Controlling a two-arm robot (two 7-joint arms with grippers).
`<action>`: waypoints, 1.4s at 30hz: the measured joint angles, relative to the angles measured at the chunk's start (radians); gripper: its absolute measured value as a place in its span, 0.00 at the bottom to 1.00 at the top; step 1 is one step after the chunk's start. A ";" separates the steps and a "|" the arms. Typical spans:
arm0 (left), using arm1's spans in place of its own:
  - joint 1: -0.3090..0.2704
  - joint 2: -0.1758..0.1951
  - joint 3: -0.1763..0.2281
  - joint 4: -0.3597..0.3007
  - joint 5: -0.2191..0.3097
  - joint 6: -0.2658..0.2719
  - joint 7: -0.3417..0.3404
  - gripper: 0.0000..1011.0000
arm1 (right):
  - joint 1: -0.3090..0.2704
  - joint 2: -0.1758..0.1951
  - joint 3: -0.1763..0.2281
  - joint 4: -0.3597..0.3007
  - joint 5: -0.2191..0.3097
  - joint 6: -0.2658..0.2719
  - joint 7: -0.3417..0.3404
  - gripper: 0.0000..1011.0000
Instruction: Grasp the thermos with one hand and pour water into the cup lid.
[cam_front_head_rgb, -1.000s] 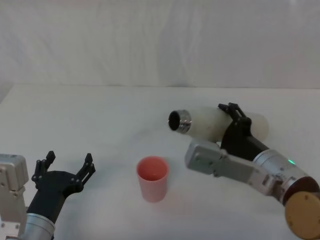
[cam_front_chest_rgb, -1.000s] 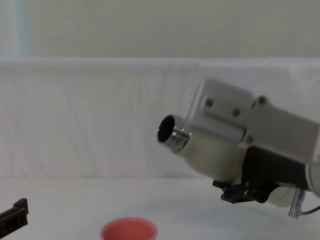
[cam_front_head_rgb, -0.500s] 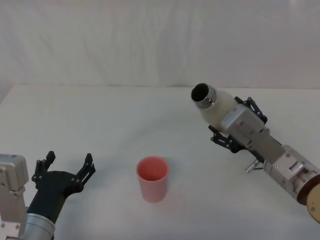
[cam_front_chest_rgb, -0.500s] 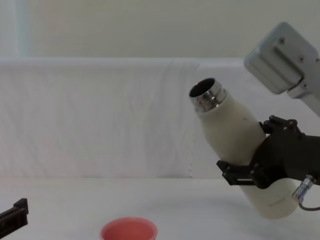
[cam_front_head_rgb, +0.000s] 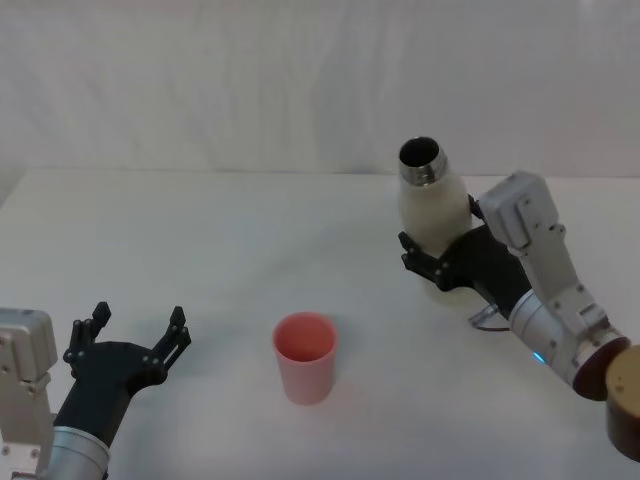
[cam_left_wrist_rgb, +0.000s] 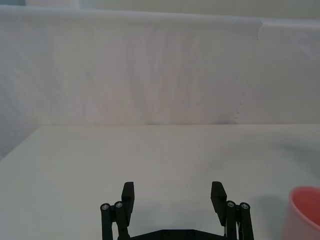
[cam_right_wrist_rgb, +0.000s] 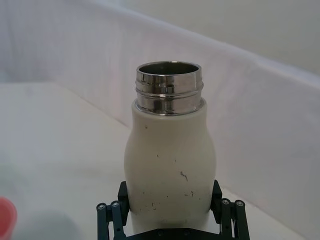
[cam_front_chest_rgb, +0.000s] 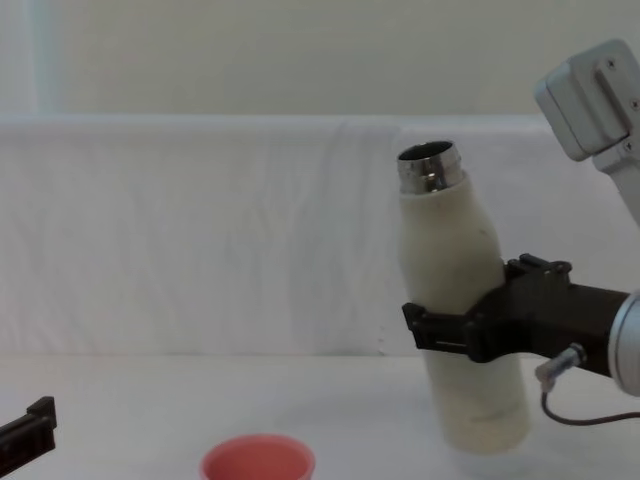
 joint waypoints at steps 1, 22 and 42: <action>0.000 0.000 0.000 0.000 0.000 0.000 0.000 0.99 | 0.003 -0.003 0.001 0.007 0.011 -0.001 0.002 0.95; 0.000 0.000 0.000 0.000 0.000 0.000 0.000 0.99 | 0.066 -0.051 -0.025 0.136 0.197 -0.022 0.032 0.95; 0.000 0.000 0.000 0.000 0.000 0.000 0.000 0.99 | 0.081 -0.047 -0.071 0.188 0.266 -0.025 0.012 0.95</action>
